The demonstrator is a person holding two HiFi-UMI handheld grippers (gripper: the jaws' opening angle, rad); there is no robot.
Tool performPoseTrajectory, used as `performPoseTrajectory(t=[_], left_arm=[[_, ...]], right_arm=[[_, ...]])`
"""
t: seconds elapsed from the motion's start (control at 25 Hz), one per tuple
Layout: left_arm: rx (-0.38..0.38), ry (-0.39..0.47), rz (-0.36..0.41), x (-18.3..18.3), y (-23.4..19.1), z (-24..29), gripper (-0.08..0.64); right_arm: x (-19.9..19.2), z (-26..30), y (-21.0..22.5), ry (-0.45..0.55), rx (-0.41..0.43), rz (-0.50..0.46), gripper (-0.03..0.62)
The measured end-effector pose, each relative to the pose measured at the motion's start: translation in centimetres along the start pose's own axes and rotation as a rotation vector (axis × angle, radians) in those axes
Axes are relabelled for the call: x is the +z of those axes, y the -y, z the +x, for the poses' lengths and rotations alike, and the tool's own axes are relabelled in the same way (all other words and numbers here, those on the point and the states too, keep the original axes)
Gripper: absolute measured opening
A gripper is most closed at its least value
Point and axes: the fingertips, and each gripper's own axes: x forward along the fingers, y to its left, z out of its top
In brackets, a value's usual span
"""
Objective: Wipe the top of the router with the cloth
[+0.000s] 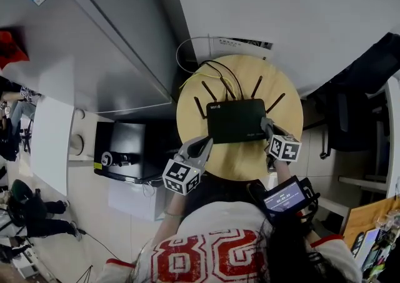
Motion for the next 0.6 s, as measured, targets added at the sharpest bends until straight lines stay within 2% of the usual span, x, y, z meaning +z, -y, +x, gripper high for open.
performPoseTrajectory(t=[0.12,0.2,0.44,0.6], left_arm=[[0.002,-0.004,0.000,-0.1,0.1,0.0,-0.005],[0.006,-0.004,0.000,-0.1,0.2,-0.1,-0.005],[0.058,-0.003,-0.017,-0.5,-0.6,-1.5,-0.005],[0.099,0.002,-0.025,-0.8,-1.3,-2.8,-0.005]], right_arm=[[0.2,0.0,-0.3,0.002,-0.001,-0.005,0.043],[0.4,0.2,-2.0,0.005,0.032,-0.021,0.043],[-1.7,2.2,-13.0,-0.074,0.280,-0.180,0.043],[-4.2,2.9,-18.9,-0.151,0.403,-0.308,0.043]])
